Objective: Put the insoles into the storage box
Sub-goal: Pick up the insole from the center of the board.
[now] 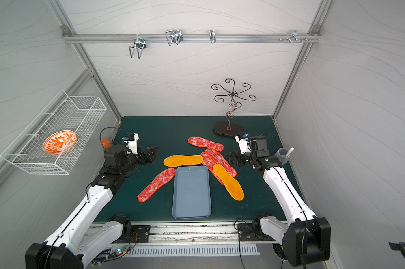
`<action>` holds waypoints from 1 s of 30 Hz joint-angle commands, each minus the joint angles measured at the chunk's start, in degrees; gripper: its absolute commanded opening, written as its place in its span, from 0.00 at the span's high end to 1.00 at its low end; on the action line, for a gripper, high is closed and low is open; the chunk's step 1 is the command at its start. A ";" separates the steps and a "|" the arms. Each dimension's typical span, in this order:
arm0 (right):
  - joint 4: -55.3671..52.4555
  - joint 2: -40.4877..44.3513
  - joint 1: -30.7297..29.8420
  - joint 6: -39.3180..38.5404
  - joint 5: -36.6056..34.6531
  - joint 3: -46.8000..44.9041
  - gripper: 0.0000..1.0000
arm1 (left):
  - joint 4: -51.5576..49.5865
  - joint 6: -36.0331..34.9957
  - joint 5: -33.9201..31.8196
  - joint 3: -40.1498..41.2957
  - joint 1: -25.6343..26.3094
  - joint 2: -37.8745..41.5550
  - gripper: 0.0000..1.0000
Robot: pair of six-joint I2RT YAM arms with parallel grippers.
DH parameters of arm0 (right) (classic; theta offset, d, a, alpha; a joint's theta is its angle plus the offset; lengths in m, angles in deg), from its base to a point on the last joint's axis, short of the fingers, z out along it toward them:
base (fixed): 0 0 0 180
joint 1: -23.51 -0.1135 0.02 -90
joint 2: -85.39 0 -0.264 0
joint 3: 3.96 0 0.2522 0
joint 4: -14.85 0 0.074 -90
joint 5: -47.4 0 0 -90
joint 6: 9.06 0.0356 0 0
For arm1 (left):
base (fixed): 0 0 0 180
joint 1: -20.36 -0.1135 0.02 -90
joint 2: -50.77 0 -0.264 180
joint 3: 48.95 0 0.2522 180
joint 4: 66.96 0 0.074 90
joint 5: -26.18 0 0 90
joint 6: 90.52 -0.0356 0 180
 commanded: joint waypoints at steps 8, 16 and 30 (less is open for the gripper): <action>-20.37 -5.67 -1.21 14.35 -8.60 3.38 0.07 | -4.85 9.13 4.19 0.01 13.23 2.19 0.01; -17.65 -9.07 -0.93 19.22 -13.40 -2.48 0.20 | -2.05 9.16 0.21 1.59 22.09 -1.36 0.01; -7.68 -21.44 -3.89 20.00 -13.25 -5.56 0.38 | 1.13 7.34 -0.48 -0.08 24.90 -5.65 0.01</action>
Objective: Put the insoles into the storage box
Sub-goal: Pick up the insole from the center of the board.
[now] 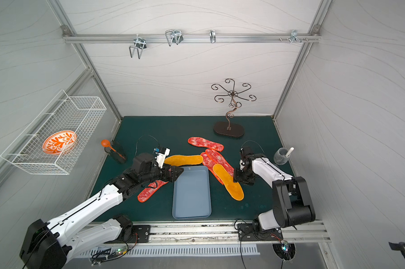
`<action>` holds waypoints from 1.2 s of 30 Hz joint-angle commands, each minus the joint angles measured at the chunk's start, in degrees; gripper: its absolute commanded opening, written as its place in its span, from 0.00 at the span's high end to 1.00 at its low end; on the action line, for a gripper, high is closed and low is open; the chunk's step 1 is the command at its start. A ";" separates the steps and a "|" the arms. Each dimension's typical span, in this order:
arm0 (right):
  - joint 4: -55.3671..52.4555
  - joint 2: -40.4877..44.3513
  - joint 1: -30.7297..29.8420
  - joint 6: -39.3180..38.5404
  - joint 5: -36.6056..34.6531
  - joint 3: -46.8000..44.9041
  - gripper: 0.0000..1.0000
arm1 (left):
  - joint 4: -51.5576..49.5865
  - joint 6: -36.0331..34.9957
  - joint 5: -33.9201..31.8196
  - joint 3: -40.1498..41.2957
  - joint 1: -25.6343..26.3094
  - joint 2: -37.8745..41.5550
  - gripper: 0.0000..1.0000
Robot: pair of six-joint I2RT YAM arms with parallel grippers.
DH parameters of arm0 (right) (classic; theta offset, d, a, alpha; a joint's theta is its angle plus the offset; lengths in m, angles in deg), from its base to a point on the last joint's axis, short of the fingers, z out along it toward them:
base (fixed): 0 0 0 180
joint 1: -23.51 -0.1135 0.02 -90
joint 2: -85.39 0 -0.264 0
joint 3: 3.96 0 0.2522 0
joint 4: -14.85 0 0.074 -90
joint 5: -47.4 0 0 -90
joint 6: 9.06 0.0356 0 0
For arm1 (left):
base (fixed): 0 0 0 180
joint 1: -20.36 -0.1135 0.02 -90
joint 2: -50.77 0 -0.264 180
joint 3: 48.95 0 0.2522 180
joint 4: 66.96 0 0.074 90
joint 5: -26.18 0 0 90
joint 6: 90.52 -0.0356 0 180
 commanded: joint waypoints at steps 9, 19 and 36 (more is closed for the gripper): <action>1.53 -6.23 -3.25 1.62 -2.61 1.62 0.45 | 3.77 -2.07 -0.24 -2.16 0.30 -0.38 0.00; 0.88 -8.44 -7.60 8.09 -7.22 -0.22 0.63 | 1.76 -3.47 -0.06 -2.29 0.30 0.40 0.00; -7.17 0.58 -10.38 4.45 -14.65 3.84 1.00 | -0.02 -5.25 1.16 -2.46 0.28 2.23 0.00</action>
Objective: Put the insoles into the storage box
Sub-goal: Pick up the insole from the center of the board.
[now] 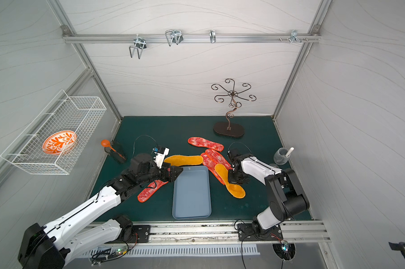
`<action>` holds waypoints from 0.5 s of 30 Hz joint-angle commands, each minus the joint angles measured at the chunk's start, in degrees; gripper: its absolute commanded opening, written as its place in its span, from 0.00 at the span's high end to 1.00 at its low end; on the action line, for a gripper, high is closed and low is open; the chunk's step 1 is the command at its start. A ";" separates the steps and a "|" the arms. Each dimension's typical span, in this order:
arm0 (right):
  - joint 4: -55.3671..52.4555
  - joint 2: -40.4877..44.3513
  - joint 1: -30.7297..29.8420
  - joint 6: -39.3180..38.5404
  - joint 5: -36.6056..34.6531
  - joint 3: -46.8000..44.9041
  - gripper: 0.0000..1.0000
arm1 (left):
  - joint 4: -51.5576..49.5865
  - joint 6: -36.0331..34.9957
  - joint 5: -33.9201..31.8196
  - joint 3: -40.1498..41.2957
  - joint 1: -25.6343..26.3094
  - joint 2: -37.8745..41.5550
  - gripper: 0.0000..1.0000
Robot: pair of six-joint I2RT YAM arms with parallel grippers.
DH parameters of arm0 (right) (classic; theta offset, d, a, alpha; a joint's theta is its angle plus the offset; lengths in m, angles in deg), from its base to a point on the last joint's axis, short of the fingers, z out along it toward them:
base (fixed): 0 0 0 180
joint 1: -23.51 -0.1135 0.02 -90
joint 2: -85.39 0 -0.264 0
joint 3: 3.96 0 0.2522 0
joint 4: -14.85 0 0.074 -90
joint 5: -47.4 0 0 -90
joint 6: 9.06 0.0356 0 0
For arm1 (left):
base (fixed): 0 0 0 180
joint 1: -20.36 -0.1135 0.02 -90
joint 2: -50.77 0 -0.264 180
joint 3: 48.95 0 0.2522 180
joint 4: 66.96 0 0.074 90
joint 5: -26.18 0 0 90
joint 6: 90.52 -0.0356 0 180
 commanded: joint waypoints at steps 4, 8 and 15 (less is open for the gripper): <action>-10.50 9.77 -1.22 -3.63 -2.25 5.09 1.00 | -2.20 -8.33 2.64 -5.88 0.24 -0.86 0.01; -15.27 14.68 -3.38 -7.02 -4.25 10.94 1.00 | -8.24 -18.15 5.24 -12.18 0.22 -2.79 0.03; -14.31 17.95 -7.70 -29.05 -7.96 19.69 1.00 | -24.37 -36.14 11.54 -28.97 0.20 -12.60 0.04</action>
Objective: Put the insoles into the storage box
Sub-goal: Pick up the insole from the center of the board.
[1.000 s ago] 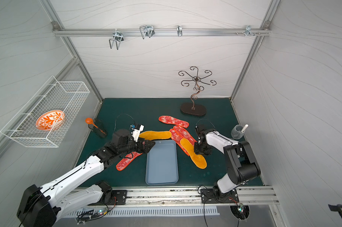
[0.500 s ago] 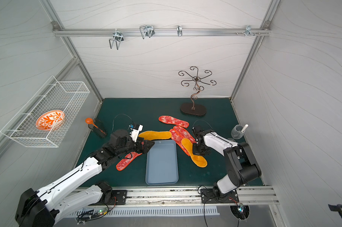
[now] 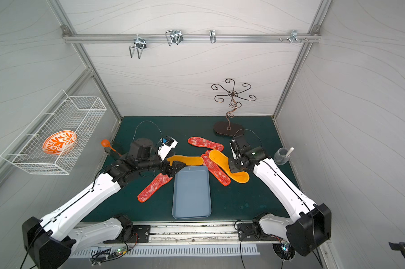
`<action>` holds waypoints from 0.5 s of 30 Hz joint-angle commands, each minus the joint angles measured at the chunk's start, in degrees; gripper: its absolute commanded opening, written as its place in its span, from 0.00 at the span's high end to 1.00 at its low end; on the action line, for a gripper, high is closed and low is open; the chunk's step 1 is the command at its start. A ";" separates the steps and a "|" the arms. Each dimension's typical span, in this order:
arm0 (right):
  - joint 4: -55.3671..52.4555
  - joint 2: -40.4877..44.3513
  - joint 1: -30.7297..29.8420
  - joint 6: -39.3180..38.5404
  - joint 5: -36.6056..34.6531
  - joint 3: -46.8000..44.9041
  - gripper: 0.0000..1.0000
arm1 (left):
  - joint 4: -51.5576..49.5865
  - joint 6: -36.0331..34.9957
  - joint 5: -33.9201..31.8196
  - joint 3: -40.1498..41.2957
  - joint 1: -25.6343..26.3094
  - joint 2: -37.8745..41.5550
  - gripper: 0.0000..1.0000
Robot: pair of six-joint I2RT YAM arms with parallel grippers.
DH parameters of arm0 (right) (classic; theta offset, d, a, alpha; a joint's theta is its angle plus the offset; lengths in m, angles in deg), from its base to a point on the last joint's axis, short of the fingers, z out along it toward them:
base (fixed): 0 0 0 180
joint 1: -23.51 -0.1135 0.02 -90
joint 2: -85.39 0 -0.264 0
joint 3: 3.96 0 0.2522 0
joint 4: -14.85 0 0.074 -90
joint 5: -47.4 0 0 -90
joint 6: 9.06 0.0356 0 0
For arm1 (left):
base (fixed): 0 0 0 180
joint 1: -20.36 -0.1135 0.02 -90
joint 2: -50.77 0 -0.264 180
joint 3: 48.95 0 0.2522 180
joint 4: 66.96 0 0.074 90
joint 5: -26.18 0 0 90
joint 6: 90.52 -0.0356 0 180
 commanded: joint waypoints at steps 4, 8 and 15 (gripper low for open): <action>5.89 3.88 -4.21 -27.49 0.65 2.61 1.00 | -16.27 -15.66 5.07 -16.18 0.13 -10.72 0.06; 13.36 4.94 -6.48 -36.55 3.39 2.89 1.00 | -17.27 -15.43 8.37 -22.33 0.14 -15.42 0.07; 19.49 2.55 -9.96 -45.61 6.37 4.25 1.00 | -16.82 -10.80 14.83 -27.45 0.13 -21.04 0.14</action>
